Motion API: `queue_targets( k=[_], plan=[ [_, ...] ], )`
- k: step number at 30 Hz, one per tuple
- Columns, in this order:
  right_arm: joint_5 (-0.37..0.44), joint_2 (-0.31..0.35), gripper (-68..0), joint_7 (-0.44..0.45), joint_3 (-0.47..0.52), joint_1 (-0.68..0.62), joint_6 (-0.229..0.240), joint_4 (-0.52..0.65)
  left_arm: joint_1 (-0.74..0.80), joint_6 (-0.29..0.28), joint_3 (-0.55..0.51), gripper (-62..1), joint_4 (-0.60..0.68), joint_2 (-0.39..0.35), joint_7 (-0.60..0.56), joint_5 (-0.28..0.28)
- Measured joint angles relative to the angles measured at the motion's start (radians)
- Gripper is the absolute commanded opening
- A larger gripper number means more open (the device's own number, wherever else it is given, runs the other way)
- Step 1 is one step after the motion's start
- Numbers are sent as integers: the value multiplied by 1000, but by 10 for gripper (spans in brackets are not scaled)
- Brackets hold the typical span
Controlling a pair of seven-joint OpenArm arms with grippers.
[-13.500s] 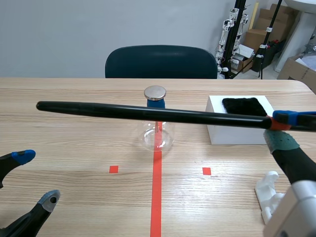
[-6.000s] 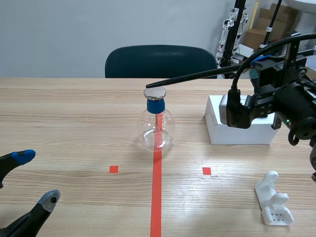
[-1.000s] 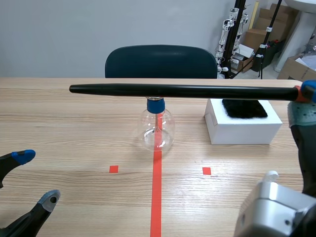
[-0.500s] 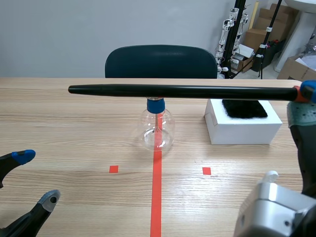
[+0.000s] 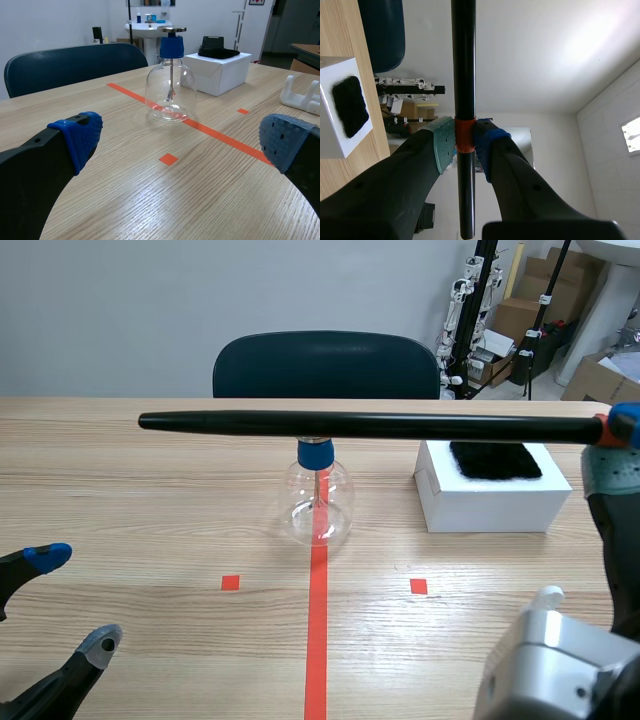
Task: Do the electroscope experiment. hold the rod still at the electroscope
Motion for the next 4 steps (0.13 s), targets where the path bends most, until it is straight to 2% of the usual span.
queue_targets(
  k=[4],
  plan=[
    [0,0,-607,0,0,0,0,0,0,0,0,14,0,0,0,0]
  ],
)
